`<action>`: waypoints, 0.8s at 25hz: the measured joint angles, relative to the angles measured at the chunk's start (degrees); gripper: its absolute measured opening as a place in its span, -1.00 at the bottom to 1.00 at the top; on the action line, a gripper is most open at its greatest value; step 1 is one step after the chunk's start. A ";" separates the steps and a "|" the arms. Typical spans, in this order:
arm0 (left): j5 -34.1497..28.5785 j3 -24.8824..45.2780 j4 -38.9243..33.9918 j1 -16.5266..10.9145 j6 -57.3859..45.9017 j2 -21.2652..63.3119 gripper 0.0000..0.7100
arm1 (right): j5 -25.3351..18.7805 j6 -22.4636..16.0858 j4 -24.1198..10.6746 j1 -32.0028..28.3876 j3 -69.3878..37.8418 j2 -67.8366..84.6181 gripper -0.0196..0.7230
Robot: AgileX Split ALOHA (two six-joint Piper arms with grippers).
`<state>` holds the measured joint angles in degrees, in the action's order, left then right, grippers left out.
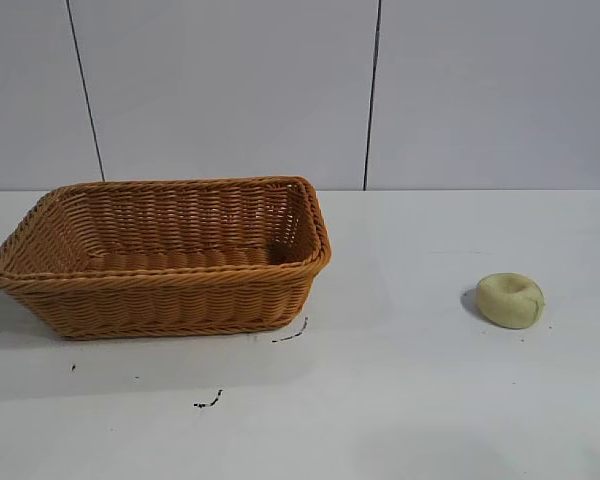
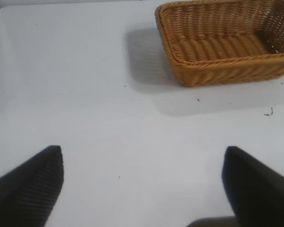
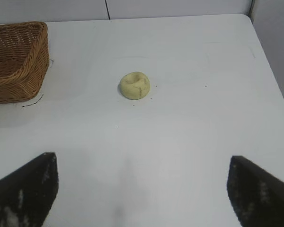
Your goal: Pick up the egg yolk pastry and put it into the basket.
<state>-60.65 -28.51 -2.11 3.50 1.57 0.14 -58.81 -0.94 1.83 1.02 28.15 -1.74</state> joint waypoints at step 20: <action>0.00 0.00 0.00 0.00 0.00 0.00 0.95 | 4.47 -0.05 -0.37 0.00 25.58 -74.86 0.93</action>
<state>-60.65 -28.51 -2.11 3.50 1.57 0.14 -54.34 -0.99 1.46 1.02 53.72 -76.60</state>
